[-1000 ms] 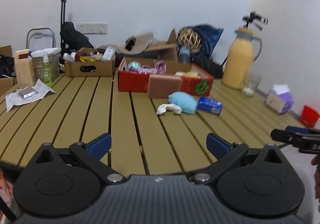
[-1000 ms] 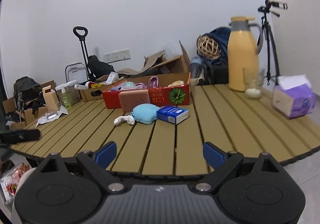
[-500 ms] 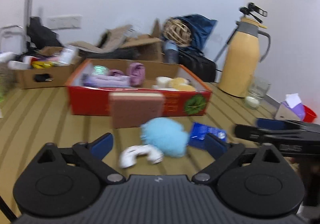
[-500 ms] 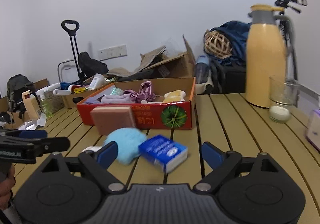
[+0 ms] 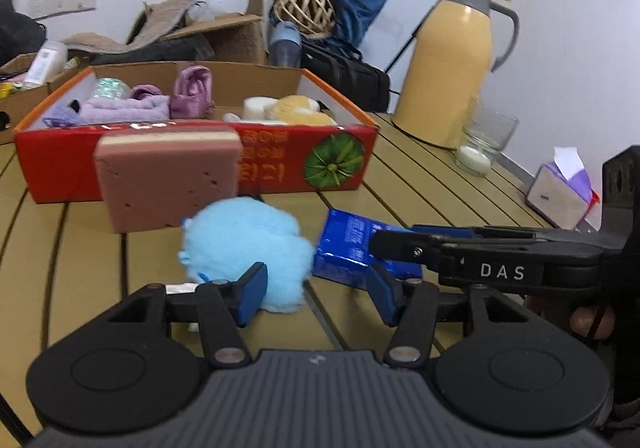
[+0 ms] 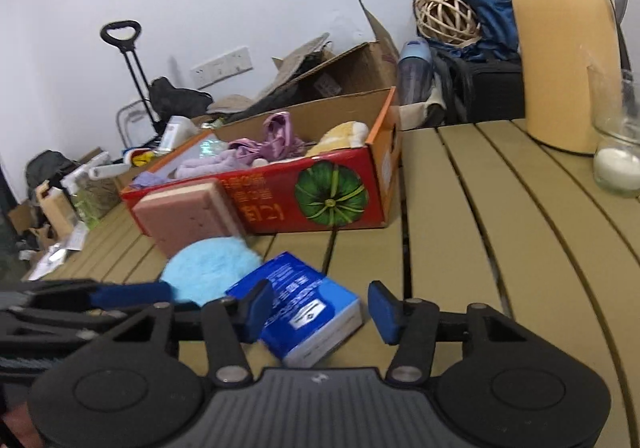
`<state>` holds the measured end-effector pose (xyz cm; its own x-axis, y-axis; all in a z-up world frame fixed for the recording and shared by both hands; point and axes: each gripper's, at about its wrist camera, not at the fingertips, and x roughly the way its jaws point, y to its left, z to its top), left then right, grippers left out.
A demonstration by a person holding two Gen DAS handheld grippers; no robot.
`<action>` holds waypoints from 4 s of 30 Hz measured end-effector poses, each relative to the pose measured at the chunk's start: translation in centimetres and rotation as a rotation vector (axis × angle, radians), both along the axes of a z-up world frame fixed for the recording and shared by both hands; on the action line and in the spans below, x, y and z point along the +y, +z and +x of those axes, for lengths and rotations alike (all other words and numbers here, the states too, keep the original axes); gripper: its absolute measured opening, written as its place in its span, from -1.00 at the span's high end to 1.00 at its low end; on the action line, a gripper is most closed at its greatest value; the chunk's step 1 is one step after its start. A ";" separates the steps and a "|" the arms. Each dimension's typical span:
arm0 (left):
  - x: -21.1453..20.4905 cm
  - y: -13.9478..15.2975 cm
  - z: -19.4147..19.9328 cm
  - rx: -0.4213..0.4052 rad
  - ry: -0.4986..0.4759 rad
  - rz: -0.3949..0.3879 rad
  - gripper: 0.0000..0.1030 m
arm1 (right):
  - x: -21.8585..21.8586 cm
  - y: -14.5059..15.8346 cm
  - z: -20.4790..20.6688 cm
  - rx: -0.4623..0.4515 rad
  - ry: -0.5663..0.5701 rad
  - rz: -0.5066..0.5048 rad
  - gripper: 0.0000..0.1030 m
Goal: Organize soft objects
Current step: 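Grasp the blue tissue pack with the right gripper while the left gripper grasps it too, then carry the blue tissue pack into the red box and open both grippers, then withdraw both open grippers from the box back toward the table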
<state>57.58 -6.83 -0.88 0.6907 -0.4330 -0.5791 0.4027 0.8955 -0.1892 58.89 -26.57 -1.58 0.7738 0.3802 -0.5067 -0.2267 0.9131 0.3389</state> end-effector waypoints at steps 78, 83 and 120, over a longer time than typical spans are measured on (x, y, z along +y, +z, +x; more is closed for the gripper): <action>4.5 9.9 14.4 0.136 0.018 -0.339 0.52 | 2.0 11.1 4.8 -0.164 0.060 0.090 0.57; 3.8 6.5 26.5 0.264 0.111 -0.381 0.52 | 0.9 11.6 17.7 -0.028 -0.006 0.129 0.57; 10.4 24.0 7.4 -0.054 0.267 0.096 -0.14 | 2.3 25.9 10.7 -0.036 -0.083 -0.194 0.25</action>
<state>64.97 3.52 23.08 0.8036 -0.1766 -0.5684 0.1576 0.9840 -0.0829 69.56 -24.24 24.27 0.8174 0.2124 -0.5355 -0.1571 0.9765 0.1477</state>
